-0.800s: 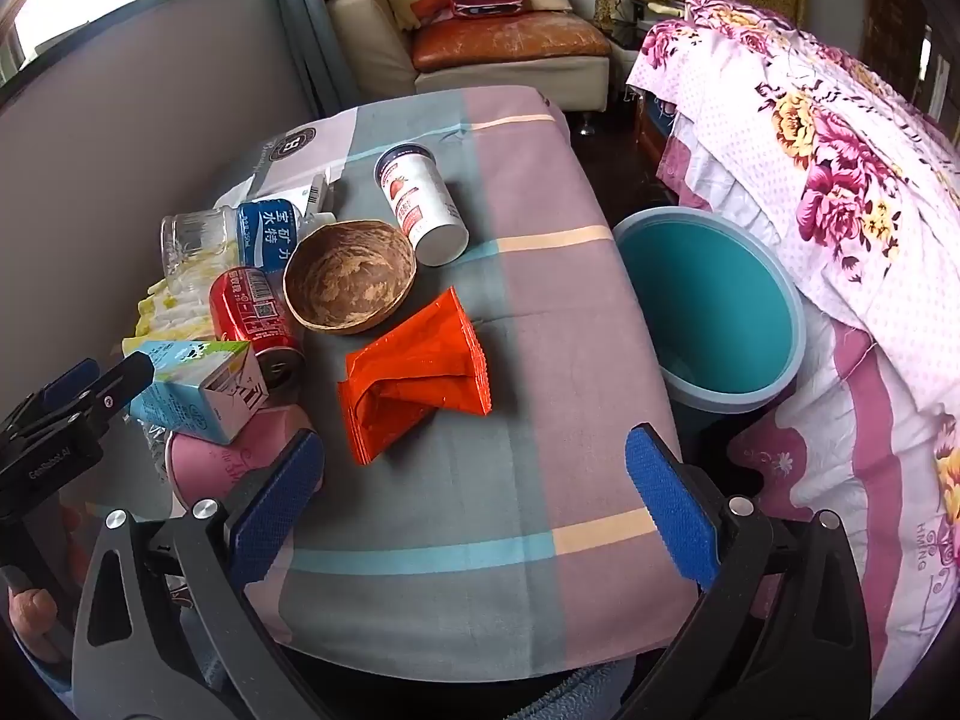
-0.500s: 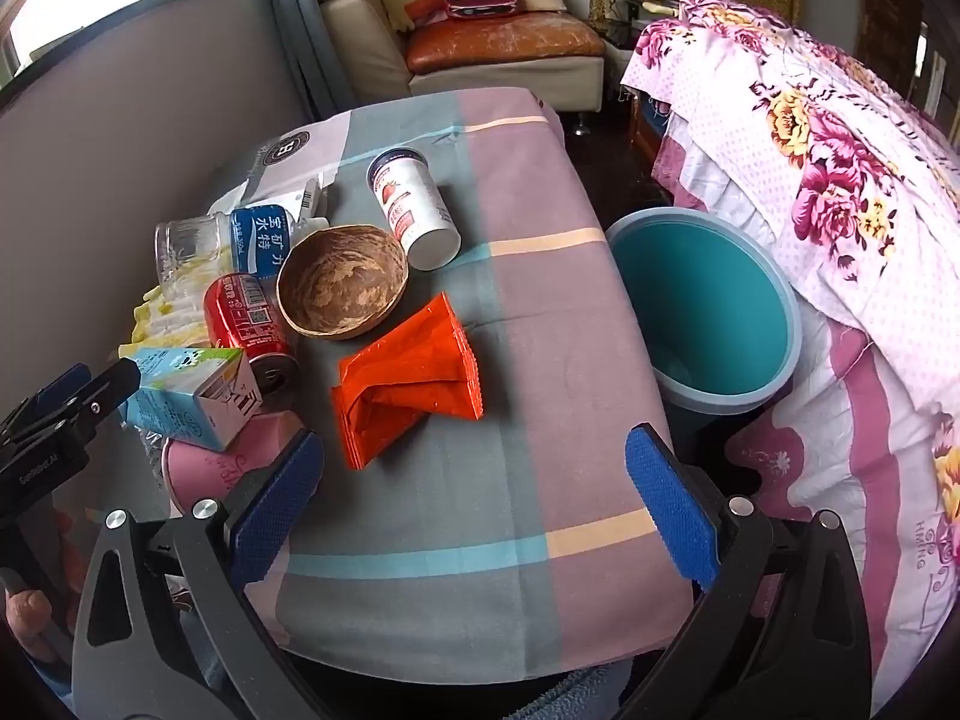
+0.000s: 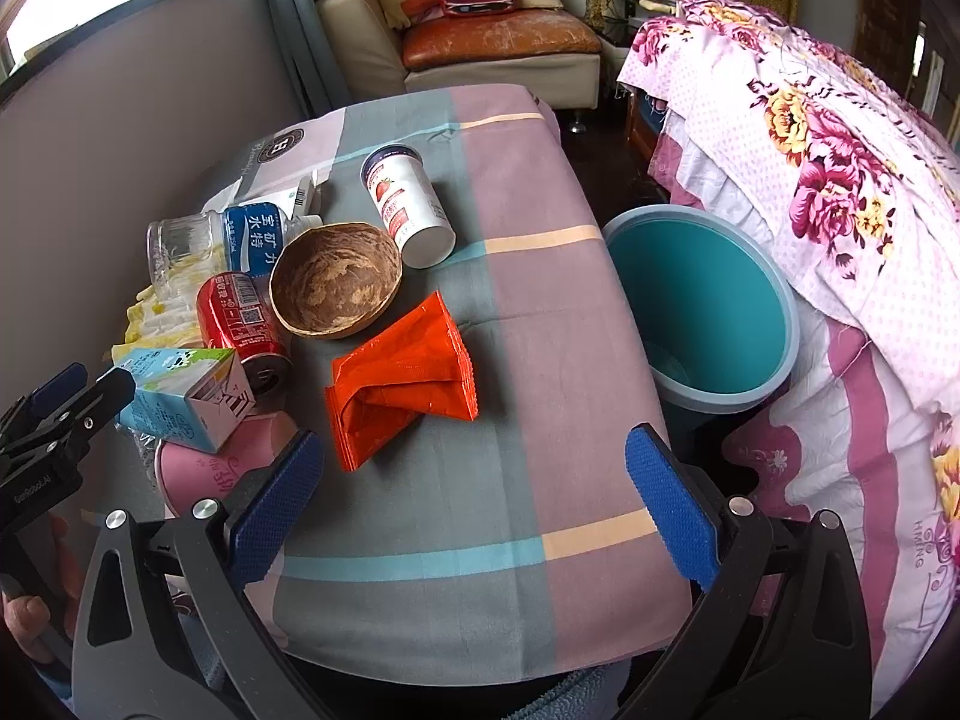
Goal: Collect trash
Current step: 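Move both grippers toward the pile of trash on the table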
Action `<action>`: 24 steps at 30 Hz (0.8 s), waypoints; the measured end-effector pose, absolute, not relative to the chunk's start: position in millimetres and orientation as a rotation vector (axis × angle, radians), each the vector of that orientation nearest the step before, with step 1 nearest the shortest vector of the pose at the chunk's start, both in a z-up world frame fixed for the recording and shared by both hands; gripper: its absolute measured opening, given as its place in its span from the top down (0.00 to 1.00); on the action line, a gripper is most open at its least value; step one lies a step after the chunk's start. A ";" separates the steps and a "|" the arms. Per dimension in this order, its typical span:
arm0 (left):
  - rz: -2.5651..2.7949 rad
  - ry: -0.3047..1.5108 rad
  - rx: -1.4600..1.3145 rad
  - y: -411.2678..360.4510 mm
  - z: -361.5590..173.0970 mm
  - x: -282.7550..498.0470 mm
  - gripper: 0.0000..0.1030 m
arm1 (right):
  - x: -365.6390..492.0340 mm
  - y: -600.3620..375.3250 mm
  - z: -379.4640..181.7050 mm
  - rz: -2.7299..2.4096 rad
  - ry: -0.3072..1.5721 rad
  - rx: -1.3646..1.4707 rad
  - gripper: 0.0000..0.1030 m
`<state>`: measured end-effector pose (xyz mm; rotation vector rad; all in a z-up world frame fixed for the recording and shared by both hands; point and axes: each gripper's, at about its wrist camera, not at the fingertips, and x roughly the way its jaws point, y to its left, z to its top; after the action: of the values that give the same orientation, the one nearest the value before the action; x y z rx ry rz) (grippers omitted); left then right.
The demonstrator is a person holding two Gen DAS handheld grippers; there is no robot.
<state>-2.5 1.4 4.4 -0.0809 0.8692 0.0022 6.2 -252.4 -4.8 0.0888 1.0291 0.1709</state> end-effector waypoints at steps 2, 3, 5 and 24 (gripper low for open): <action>-0.004 0.868 -0.072 1.5 4.5 -2.4 0.03 | 7.1 -253.7 -5.6 0.168 1.030 0.095 0.06; -0.006 0.868 -0.070 1.8 4.6 -2.4 0.03 | 7.4 -254.3 -6.0 0.166 1.031 0.099 0.06; -0.008 0.866 -0.070 1.6 4.8 -2.9 0.03 | 8.0 -256.0 -6.8 0.161 1.035 0.105 0.06; -0.056 0.880 -0.034 -1.1 2.0 -6.0 0.03 | 7.4 -253.1 -8.3 0.155 1.050 0.097 0.06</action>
<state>-6.0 -1.1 2.0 -0.0335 0.8795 -0.0561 7.4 -253.1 -8.3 0.0974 1.0497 0.1555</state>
